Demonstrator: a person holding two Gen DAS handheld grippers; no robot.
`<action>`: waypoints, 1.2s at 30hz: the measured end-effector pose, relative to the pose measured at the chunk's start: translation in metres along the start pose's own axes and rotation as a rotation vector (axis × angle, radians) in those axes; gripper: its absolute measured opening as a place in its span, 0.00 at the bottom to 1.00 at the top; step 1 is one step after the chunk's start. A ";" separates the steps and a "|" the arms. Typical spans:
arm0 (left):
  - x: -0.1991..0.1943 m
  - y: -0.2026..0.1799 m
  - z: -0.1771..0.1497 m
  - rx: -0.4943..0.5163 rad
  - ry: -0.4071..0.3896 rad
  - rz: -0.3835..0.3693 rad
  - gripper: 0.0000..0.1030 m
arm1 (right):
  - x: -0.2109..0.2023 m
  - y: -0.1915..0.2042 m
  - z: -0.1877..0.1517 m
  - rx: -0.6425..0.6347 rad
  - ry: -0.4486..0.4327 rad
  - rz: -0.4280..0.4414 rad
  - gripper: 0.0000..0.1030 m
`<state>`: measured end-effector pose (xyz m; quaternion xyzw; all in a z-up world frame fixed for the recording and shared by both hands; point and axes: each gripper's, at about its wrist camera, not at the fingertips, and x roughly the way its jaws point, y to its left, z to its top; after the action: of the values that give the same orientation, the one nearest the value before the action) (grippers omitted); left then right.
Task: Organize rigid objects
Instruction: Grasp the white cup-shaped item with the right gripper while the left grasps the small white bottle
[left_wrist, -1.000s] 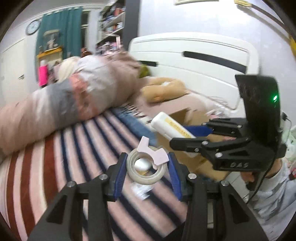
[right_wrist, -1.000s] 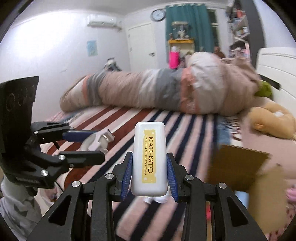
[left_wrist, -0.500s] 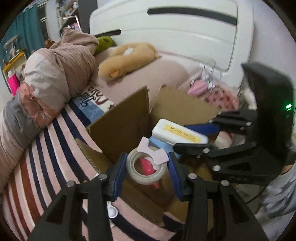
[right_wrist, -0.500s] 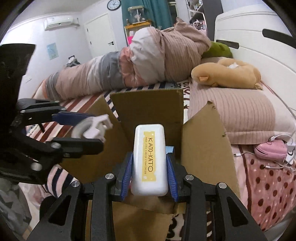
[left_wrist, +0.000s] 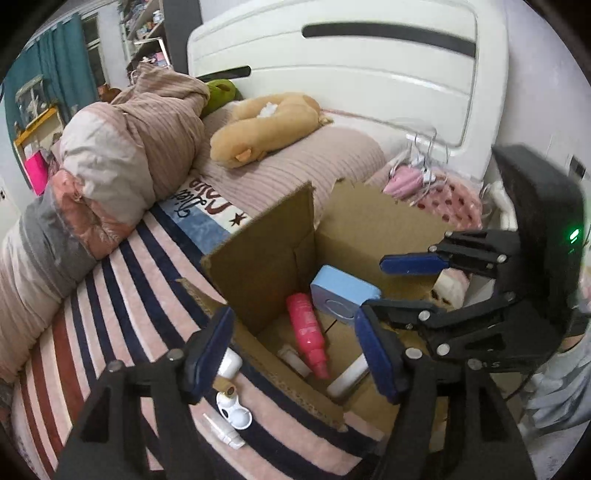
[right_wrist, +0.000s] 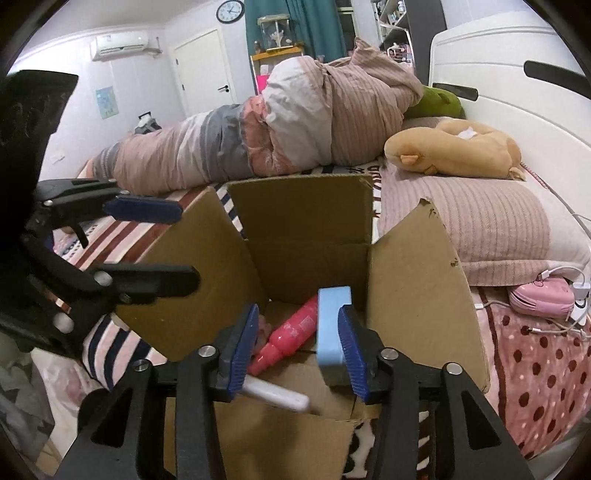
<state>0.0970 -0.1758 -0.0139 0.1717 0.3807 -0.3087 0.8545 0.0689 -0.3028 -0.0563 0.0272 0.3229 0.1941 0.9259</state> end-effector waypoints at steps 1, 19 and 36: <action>-0.009 0.006 -0.001 -0.022 -0.013 -0.021 0.67 | -0.002 0.004 0.002 -0.011 -0.009 0.003 0.45; -0.114 0.145 -0.136 -0.295 -0.123 0.174 0.71 | -0.006 0.169 0.044 -0.259 -0.128 0.123 0.52; -0.003 0.182 -0.230 -0.405 -0.012 0.033 0.71 | 0.174 0.175 -0.031 -0.149 0.275 0.060 0.34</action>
<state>0.0902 0.0840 -0.1503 0.0006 0.4271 -0.2126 0.8788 0.1149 -0.0774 -0.1524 -0.0585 0.4304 0.2470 0.8662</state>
